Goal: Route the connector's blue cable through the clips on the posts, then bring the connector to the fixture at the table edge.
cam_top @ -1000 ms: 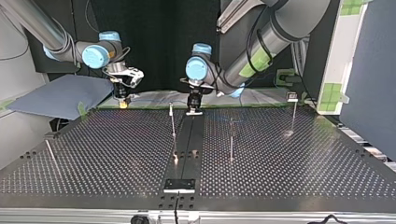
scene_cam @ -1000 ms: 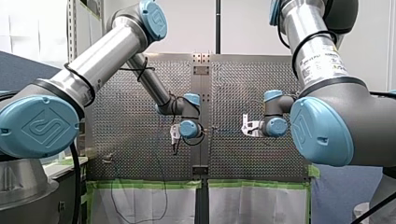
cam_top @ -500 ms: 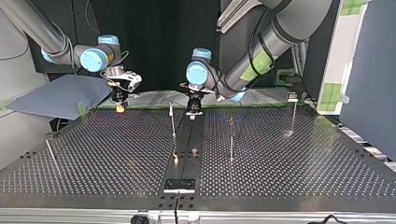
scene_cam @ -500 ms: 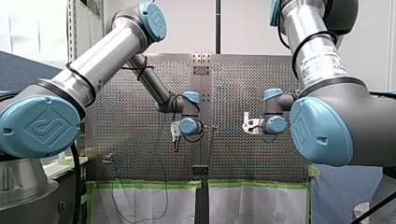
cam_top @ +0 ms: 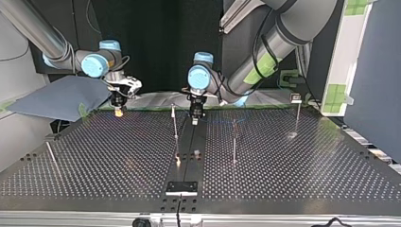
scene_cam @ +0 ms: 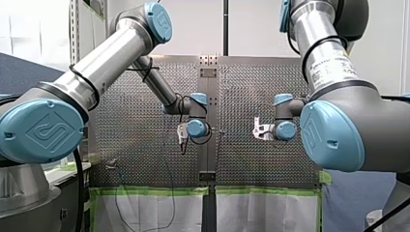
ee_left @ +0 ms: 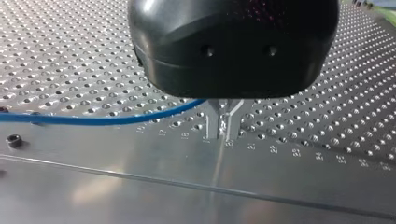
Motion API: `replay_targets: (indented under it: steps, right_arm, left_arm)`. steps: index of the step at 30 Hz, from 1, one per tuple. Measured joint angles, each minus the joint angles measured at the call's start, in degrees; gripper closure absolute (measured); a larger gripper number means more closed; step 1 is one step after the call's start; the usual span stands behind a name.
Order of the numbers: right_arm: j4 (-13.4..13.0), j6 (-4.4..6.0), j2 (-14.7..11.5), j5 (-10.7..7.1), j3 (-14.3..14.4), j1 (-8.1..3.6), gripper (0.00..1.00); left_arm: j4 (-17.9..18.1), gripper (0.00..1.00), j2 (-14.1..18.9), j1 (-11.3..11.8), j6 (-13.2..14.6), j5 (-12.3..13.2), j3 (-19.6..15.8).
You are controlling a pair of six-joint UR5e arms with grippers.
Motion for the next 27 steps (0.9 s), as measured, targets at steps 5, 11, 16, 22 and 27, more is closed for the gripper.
replay_targets:
  steps: [5,11,16,22,27]
  right_arm:
    - [-0.43,0.06,0.63,0.72,-0.96,-0.15,1.0]
    - [-0.37,-0.01,0.85,1.86,-3.0,-0.36,1.0]
    - [-0.04,-0.2,0.91,2.94,-4.44,-0.56,1.0]
    - [0.03,-0.26,0.98,3.04,-5.03,-0.61,1.0]
    - [0.17,-0.26,1.06,2.48,-5.07,-0.58,1.0]
  left_arm:
    - [-0.06,0.89,0.0,0.23,0.6,-1.05,0.31]
    - [-0.29,0.89,0.0,0.35,0.97,-1.47,1.06]
    - [-0.95,0.89,-0.02,0.37,1.35,-1.55,1.51]
    - [-1.58,0.67,-0.01,0.38,1.62,-1.25,1.61]
    - [-1.93,0.25,0.03,-0.19,2.04,0.59,1.62]
